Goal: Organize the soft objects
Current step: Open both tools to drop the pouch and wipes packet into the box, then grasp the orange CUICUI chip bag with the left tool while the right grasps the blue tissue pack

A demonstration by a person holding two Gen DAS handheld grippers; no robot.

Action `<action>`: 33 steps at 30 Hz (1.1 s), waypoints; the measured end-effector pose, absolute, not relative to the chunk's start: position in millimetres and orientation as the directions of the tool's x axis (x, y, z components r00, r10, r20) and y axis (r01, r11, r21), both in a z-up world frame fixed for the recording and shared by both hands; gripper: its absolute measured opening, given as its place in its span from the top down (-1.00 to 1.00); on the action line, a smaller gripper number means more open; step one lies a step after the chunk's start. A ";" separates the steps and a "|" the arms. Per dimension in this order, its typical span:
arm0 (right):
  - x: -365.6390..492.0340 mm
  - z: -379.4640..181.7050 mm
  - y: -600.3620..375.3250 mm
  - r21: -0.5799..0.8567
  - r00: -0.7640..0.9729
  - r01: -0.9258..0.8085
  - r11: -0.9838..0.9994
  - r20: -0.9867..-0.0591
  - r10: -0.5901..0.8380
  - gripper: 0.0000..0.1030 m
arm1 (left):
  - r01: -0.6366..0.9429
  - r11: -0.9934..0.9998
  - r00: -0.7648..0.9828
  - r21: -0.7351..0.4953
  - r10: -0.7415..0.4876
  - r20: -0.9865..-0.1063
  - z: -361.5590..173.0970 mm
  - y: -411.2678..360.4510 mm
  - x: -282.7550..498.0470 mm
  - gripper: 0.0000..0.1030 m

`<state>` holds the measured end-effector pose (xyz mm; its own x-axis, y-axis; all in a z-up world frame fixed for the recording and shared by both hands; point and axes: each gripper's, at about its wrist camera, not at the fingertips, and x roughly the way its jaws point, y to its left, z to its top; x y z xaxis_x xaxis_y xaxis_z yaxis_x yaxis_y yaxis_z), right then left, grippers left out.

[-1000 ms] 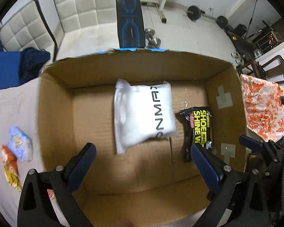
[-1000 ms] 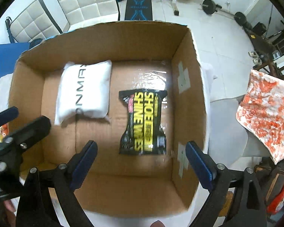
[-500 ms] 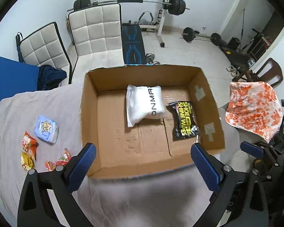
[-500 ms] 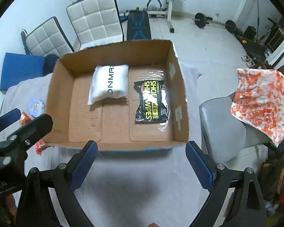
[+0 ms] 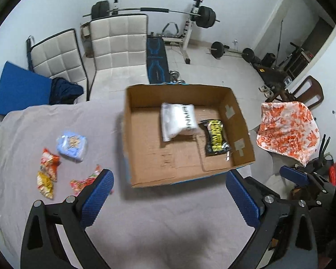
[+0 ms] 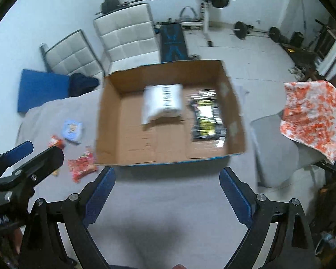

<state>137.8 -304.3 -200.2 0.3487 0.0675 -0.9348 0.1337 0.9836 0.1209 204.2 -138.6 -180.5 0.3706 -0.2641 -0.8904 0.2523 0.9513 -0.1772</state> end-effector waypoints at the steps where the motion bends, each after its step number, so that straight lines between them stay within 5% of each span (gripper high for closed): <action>1: 139.1 -199.2 -289.5 0.143 0.348 0.114 0.983 -0.933 0.095 -0.86 | 0.230 0.959 0.376 -0.166 -0.245 -0.894 -177.6 -120.6 204.2 -0.99; 12: 206.9 -241.3 -108.7 0.173 0.219 -0.209 0.963 -0.951 0.219 -0.86 | 0.034 0.999 0.366 -0.029 -0.040 -0.930 -194.4 44.5 231.9 -0.99; 22: 302.0 -344.1 16.9 0.034 0.097 -0.428 0.903 -0.992 0.084 -0.86 | -0.029 0.999 0.153 0.020 0.025 -0.988 -313.0 136.6 292.6 -0.99; 33: 356.8 -434.3 70.4 -0.041 -0.004 -0.574 0.818 -0.999 -0.053 -0.86 | 0.059 0.998 -0.042 0.018 0.020 -0.999 -415.9 149.5 346.6 -0.96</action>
